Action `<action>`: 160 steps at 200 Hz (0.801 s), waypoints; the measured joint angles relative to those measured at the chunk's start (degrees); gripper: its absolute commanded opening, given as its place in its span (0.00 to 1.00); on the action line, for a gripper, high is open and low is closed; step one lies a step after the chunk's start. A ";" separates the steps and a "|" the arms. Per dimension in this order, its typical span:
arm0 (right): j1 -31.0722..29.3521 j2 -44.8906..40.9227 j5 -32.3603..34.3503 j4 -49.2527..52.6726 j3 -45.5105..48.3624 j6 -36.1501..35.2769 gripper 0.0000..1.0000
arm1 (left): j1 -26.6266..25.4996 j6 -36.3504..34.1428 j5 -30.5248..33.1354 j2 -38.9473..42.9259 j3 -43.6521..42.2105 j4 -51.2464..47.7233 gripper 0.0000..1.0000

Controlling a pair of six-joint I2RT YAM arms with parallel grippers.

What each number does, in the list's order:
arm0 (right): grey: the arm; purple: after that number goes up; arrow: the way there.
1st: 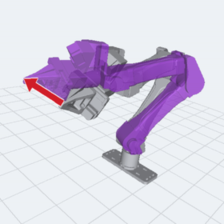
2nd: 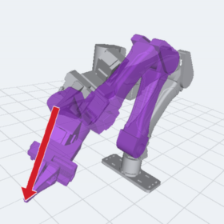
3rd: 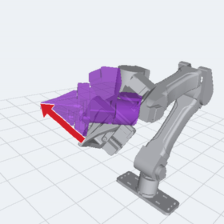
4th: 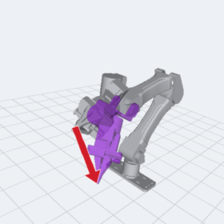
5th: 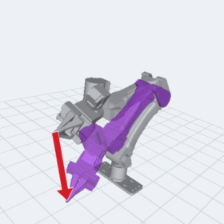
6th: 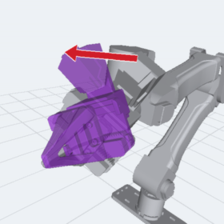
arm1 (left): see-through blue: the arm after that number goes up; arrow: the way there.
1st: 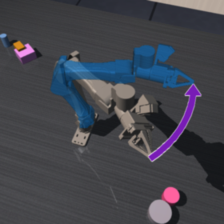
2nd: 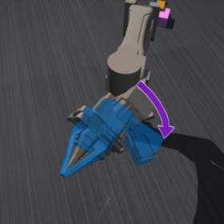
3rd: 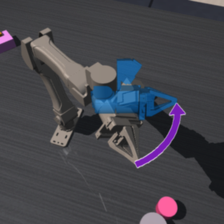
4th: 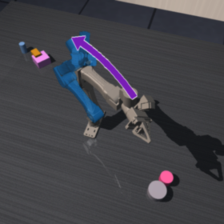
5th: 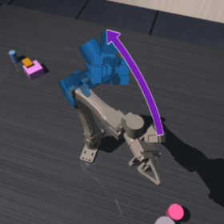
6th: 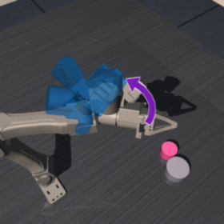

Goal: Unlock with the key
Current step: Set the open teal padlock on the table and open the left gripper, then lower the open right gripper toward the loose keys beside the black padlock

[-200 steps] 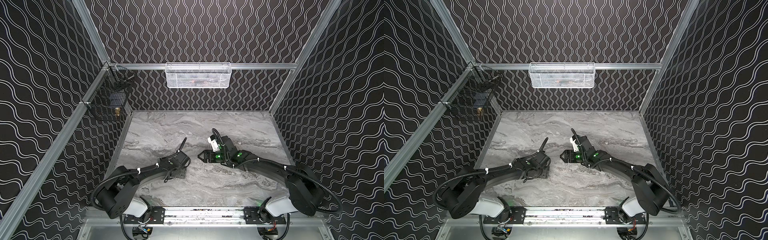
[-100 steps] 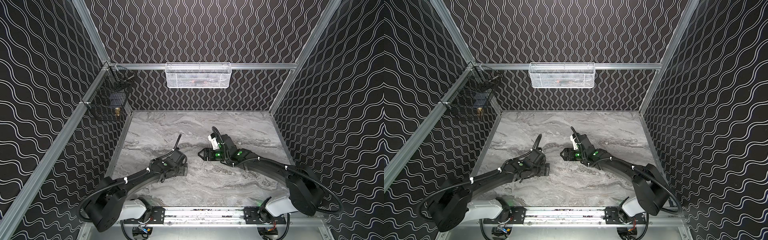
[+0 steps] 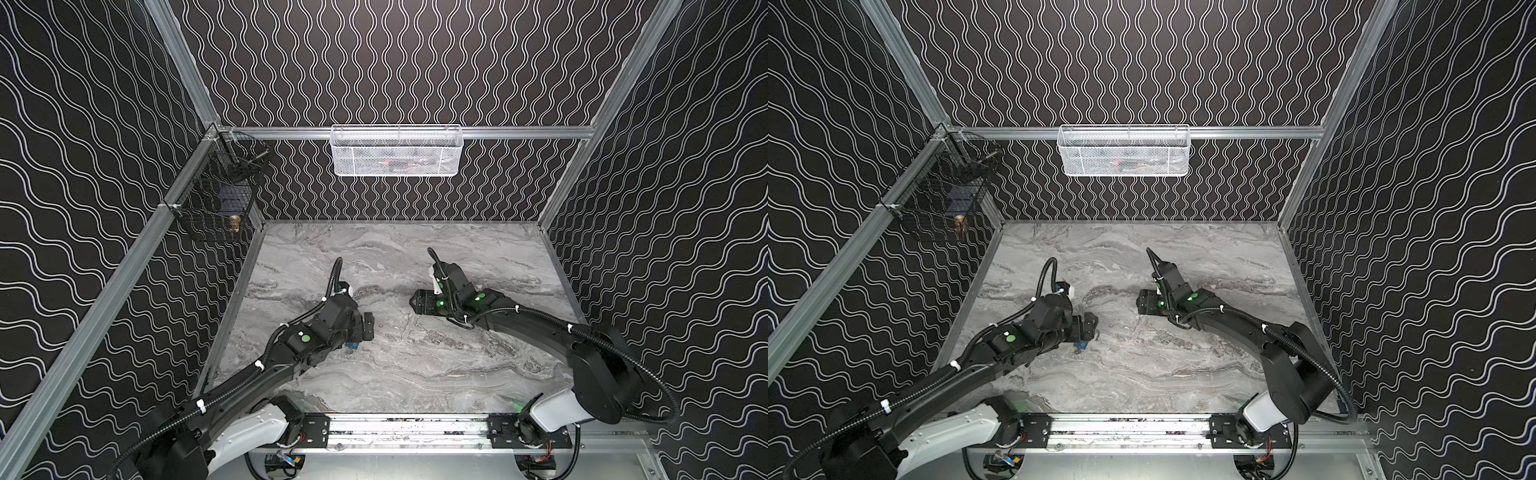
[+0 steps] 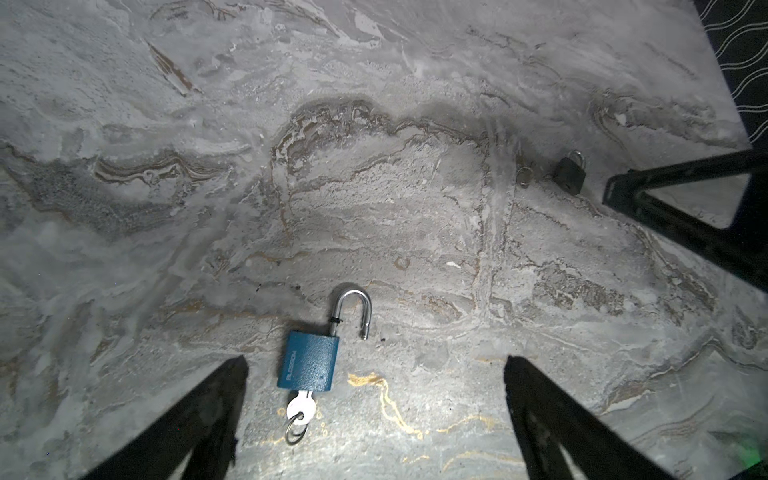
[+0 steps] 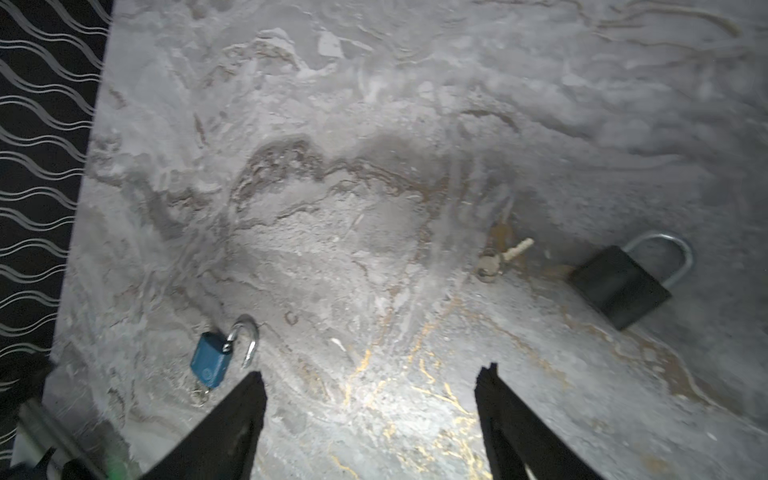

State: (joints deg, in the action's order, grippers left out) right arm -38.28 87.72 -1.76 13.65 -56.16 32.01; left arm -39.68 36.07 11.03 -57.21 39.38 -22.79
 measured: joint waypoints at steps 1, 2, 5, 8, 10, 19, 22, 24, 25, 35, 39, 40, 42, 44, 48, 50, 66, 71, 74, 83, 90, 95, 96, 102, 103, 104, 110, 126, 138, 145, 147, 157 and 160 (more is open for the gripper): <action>0.04 0.04 0.02 0.02 0.00 0.02 0.81 | 0.00 0.00 0.02 0.04 0.00 0.04 0.99; 0.11 0.09 0.07 0.07 0.00 0.07 0.81 | 0.00 0.02 0.04 0.11 0.02 0.11 0.99; 0.17 0.20 0.22 0.11 -0.02 0.15 0.81 | 0.00 0.07 0.13 0.24 0.04 0.31 0.99; 0.28 0.37 0.28 0.15 -0.04 0.22 0.81 | 0.00 0.17 0.24 0.37 0.04 0.48 0.99; 0.42 0.50 0.39 0.20 -0.07 0.33 0.81 | 0.00 0.24 0.31 0.46 0.04 0.59 0.99; 0.81 1.11 0.46 0.37 -0.11 0.57 0.81 | 0.00 0.42 0.46 0.74 0.04 0.98 0.99; 0.92 1.29 0.63 0.48 -0.11 0.66 0.81 | 0.00 0.46 0.55 0.83 0.04 1.11 0.99; 0.98 1.42 0.83 0.57 -0.11 0.83 0.81 | 0.00 0.50 0.61 0.87 0.04 1.22 0.99; 1.03 1.46 0.90 0.61 -0.11 0.90 0.81 | 0.00 0.55 0.61 0.90 0.04 1.25 0.99; 1.33 1.95 1.73 1.29 -0.11 1.86 0.81 | 0.00 0.98 0.81 1.22 0.04 1.75 0.99; 1.49 2.05 2.03 1.44 -0.11 2.03 0.81 | 0.00 1.05 0.87 1.36 0.04 2.01 0.99; 1.55 2.10 2.16 1.49 -0.11 2.12 0.80 | 0.00 1.05 0.90 1.40 0.04 2.08 0.99; 1.60 2.16 2.34 1.53 -0.11 2.32 0.80 | 0.00 1.05 1.01 1.51 0.02 2.19 0.99; 1.60 2.23 2.47 1.55 -0.11 2.54 0.80 | 0.00 1.05 1.09 1.60 0.02 2.34 0.99; 1.62 2.38 2.82 1.55 -0.11 2.97 0.80 | 0.00 1.05 1.27 1.75 -0.02 2.58 0.99; 1.62 2.49 3.10 1.53 -0.11 3.19 0.80 | 0.00 1.07 1.36 1.86 -0.04 2.71 0.99; 1.57 3.87 3.67 2.10 -0.70 4.61 0.79 | 0.02 1.20 2.14 2.51 -0.46 3.78 0.99; 1.57 4.59 4.04 2.36 -1.33 5.09 0.79 | 0.04 1.22 2.32 2.71 -0.61 3.91 0.99; 1.57 4.92 4.20 2.34 -1.64 5.29 0.79 | 0.04 1.25 2.38 2.80 -0.74 4.09 0.99; 1.53 5.64 4.44 2.19 -2.43 6.27 0.78 | 0.04 1.27 2.56 3.10 -0.90 4.26 0.99; 1.53 6.03 4.66 1.88 -2.71 6.82 0.78 | 0.04 1.27 2.71 3.30 -0.94 4.61 0.99; 1.53 6.34 4.72 1.62 -2.80 7.43 0.77 | 0.04 1.27 2.84 3.41 -0.96 4.83 0.99; 1.53 6.40 4.74 1.57 -2.80 7.52 0.77 | 0.07 1.27 2.89 3.43 -0.96 4.92 0.98; 1.53 6.86 4.94 1.44 -2.86 8.07 0.77 | 0.09 1.27 2.99 3.50 -0.96 5.18 0.98; 1.53 6.97 5.03 1.46 -2.89 8.15 0.77 | 0.09 1.27 3.02 3.50 -0.96 5.22 0.99; 1.53 7.04 5.07 1.46 -2.91 8.20 0.77 | 0.09 1.27 3.02 3.50 -0.96 5.27 0.99; 1.53 7.58 5.44 1.49 -3.08 8.79 0.76 | 0.11 1.25 3.21 3.48 -0.96 5.55 0.99; 1.53 8.79 6.43 1.53 -3.72 10.05 0.75 | 0.15 1.22 3.39 3.19 -0.94 6.19 0.98; 1.49 9.49 7.21 1.44 -4.17 10.93 0.75 | 0.26 1.11 3.58 2.82 -0.72 6.38 0.98; 1.46 9.88 7.52 1.42 -4.33 11.37 0.75 | 0.33 1.03 3.65 2.69 -0.61 6.45 0.99; 1.46 9.99 7.65 1.42 -4.37 11.54 0.75 | 0.35 1.03 3.69 2.69 -0.59 6.45 0.99; 1.38 10.73 8.17 1.42 -4.63 12.11 0.75 | 0.46 0.96 3.78 2.58 -0.57 6.82 0.98; 1.38 11.02 8.31 1.40 -4.74 12.22 0.75 | 0.50 0.94 3.76 2.56 -0.57 6.88 0.99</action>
State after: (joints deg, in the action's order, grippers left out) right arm -36.91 98.74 6.55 15.05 -60.90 44.23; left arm -39.18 37.01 14.79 -54.65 38.81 -15.90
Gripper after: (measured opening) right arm 0.749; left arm 0.986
